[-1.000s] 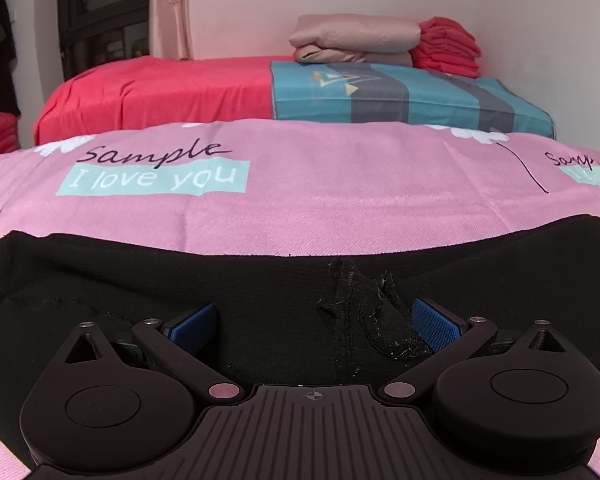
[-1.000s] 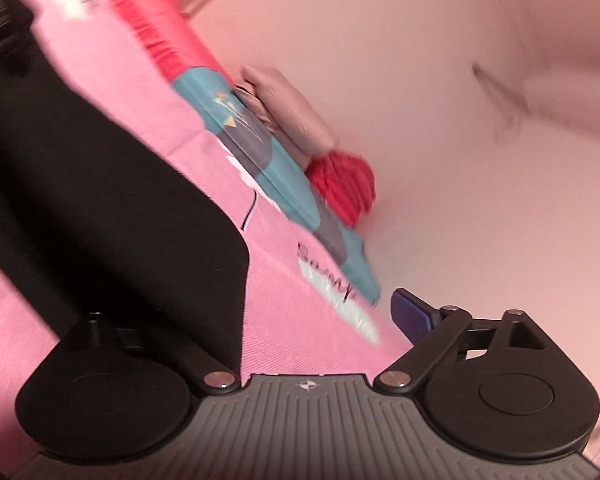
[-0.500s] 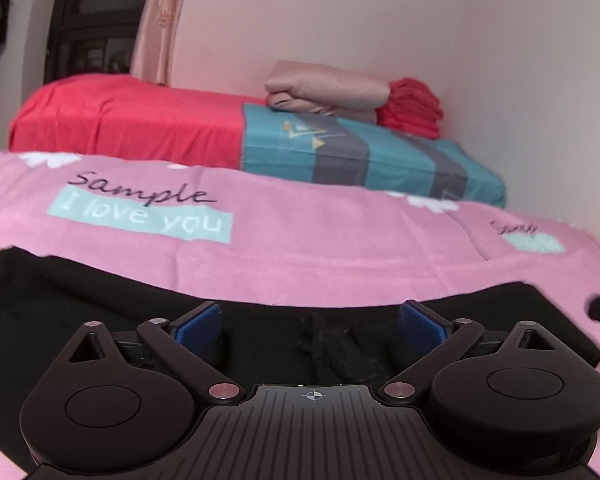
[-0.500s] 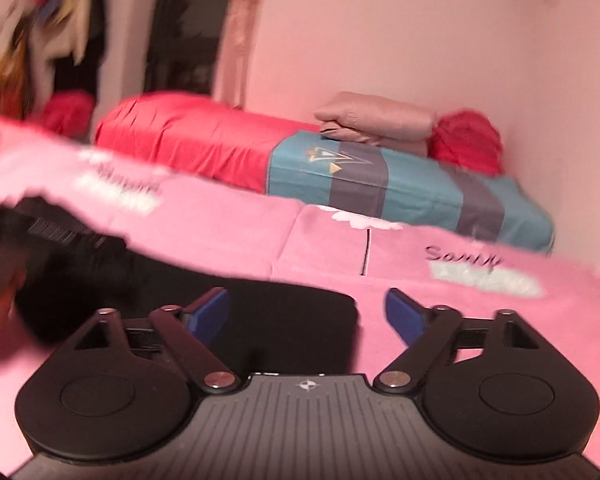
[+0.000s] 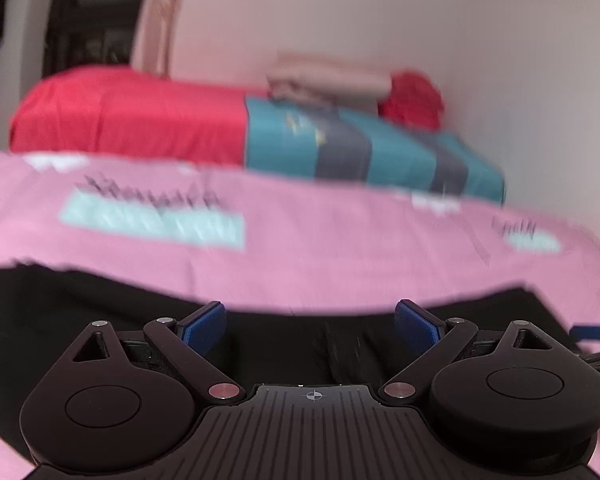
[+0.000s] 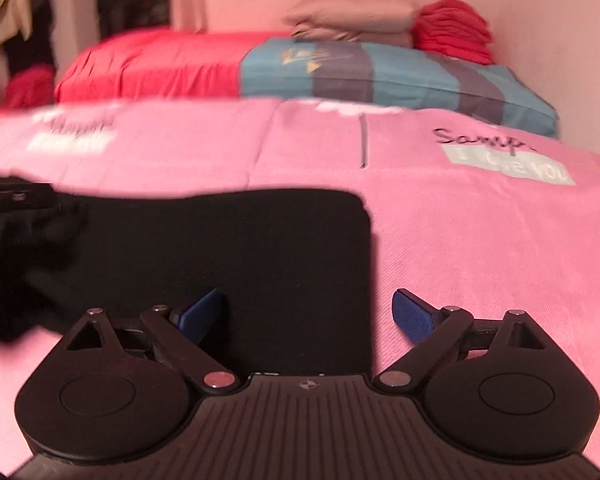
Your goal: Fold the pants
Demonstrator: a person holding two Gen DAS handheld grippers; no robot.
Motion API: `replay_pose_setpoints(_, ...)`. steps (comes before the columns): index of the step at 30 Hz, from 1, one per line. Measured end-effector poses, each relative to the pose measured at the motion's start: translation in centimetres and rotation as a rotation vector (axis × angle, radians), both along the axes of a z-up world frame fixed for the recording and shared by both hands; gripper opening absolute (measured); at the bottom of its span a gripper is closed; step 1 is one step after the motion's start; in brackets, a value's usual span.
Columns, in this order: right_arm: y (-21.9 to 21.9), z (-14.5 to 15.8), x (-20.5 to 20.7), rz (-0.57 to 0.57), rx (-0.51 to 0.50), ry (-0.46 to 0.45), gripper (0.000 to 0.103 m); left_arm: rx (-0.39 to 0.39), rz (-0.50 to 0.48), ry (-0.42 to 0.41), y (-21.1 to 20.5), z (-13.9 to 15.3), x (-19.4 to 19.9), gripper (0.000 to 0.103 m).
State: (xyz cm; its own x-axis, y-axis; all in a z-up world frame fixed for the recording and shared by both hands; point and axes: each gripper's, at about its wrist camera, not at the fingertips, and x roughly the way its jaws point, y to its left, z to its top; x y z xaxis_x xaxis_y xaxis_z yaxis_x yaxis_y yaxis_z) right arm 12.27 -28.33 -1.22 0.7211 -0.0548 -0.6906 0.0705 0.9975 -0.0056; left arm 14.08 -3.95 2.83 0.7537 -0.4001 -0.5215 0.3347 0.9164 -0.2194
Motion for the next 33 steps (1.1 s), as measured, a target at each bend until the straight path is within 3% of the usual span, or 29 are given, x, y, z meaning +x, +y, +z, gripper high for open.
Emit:
replay_pose_setpoints(3,0.9,2.1,-0.8,-0.062,-0.075,-0.073,0.092,-0.005,0.115,-0.048,3.5,2.1,-0.6,0.103)
replay_pose_setpoints(6,4.2,3.5,-1.3,-0.012,-0.183,-0.143,0.094,0.049,0.31,-0.037,8.0,2.9,-1.1,0.103)
replay_pose_setpoints(11,13.4,4.5,-2.3,0.219,-0.278,-0.228,0.097,0.179,0.681,0.065,16.9,1.6,-2.0,0.103)
replay_pose_setpoints(17,27.7,2.2,-3.6,0.556,-0.409,-0.267,0.097,0.157,0.998,0.146,27.4,-0.8,-5.6,0.103)
replay_pose_setpoints(20,34.5,0.6,-3.5,0.684,-0.5,-0.287,0.096,0.11,1.061,0.17,30.0,-1.8,-6.6,0.103)
replay_pose_setpoints(23,40.2,-1.0,-2.3,0.741,-0.559,-0.274,0.091,0.043,1.056,0.192,31.0,-2.4,-6.6,0.103)
replay_pose_setpoints(27,45.0,-3.1,0.6,0.682,-0.635,-0.25,0.078,0.044,1.039,0.167,30.6,-2.2,-6.6,0.103)
replay_pose_setpoints(30,45.9,-3.5,3.2,0.612,-0.582,-0.233,0.077,0.047,1.023,0.17,30.4,-2.5,-6.5,0.103)
replay_pose_setpoints(31,45.7,-3.7,3.9,0.604,-0.56,-0.23,0.065,0.048,1.019,0.166,30.2,-2.4,-6.5,0.103)
replay_pose_setpoints(33,45.0,-3.5,5.2,0.608,-0.489,-0.166,0.026,0.053,1.006,0.152,29.7,-2.3,-6.9,0.103)
